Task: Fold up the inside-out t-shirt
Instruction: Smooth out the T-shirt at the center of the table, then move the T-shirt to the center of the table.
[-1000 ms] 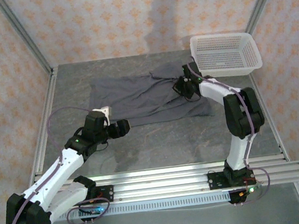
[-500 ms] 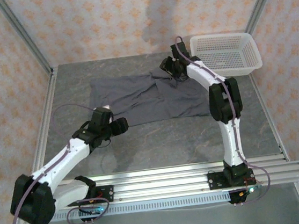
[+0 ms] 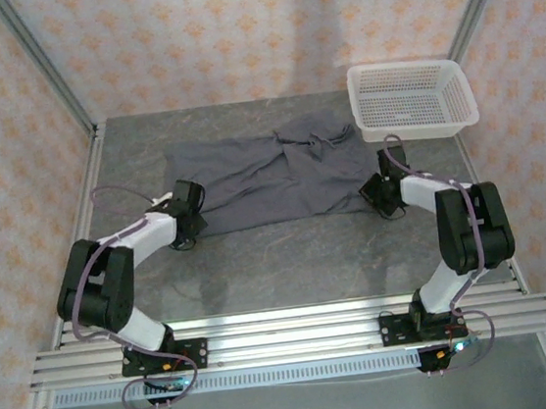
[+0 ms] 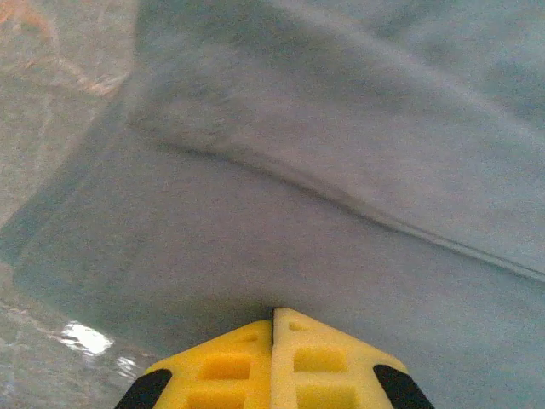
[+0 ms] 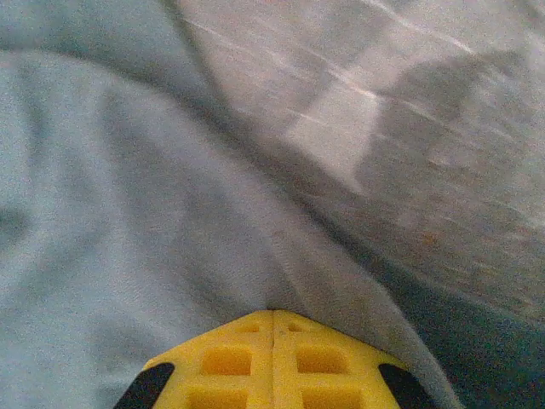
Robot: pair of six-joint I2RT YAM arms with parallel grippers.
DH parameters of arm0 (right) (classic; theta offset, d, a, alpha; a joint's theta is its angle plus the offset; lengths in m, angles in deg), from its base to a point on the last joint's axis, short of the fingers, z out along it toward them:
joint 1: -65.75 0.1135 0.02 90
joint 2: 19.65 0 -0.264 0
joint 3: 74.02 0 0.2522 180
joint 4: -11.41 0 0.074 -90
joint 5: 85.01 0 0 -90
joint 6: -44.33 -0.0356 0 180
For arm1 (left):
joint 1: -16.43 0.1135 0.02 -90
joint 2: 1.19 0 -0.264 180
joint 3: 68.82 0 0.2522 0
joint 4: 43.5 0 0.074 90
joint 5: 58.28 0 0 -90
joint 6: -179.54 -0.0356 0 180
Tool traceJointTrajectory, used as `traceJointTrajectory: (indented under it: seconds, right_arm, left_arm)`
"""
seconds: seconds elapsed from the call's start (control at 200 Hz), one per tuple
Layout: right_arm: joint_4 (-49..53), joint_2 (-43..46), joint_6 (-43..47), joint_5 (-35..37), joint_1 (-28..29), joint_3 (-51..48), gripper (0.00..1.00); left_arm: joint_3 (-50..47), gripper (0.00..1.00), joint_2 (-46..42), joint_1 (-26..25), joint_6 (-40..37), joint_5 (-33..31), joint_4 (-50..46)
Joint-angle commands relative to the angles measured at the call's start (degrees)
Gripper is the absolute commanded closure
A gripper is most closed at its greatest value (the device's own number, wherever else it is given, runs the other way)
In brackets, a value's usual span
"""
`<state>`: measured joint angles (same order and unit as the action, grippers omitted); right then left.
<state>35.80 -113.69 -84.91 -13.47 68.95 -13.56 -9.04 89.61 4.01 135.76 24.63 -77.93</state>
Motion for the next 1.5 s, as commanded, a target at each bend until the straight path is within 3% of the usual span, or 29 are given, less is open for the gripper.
traceJointTrajectory:
  seconds: [0.0,0.145,0.3,0.43,0.55,0.641,0.751,0.941,1.111,1.256,1.496]
  right_arm:
    - [0.96,1.11,0.07,5.00,-2.94,-2.61,1.00]
    - [1.64,3.20,2.96,5.96,-7.21,-5.66,1.00]
    - [0.10,2.78,5.10,-4.23,-7.62,-5.87,1.00]
    - [2.74,7.74,7.34,-7.60,-4.44,-3.40,0.96]
    - [2.93,11.00,7.81,-3.95,0.66,-0.11,0.89]
    - [0.63,7.39,6.29,-3.58,3.47,2.60,0.90]
    - [-0.99,-0.09,4.98,-5.64,4.91,7.48,0.96]
    - [3.57,-8.19,7.82,-3.62,4.92,14.02,1.00]
    - [7.03,-11.72,11.11,-8.18,5.14,13.12,1.00]
    - [13.56,-11.45,13.40,-7.09,5.26,11.36,0.98]
    - [15.87,-6.13,14.03,-9.62,6.87,3.15,0.93]
  left_arm:
    - [-0.02,1.00,1.41,2.74,4.27,-5.76,-3.63]
    - [-2.24,1.00,-0.81,6.10,3.73,-7.17,-3.41]
    - [-3.87,1.00,-2.74,7.94,-1.38,-1.51,0.26]
    - [-7.39,1.00,-12.03,7.12,-4.15,7.09,6.70]
    - [-6.04,0.89,-18.01,1.73,-3.57,7.17,8.78]
    - [-2.21,0.89,-14.11,-2.22,-2.76,6.16,9.29]
    - [4.14,1.00,-5.02,-2.69,-0.30,2.66,5.93]
    - [8.14,1.00,4.86,0.03,2.93,0.68,4.93]
    - [0.96,1.00,5.51,4.87,7.84,5.61,7.97]
    - [-9.23,1.00,-0.15,8.34,9.08,9.88,13.10]
    - [-24.26,1.00,-22.43,8.65,12.58,6.66,7.09]
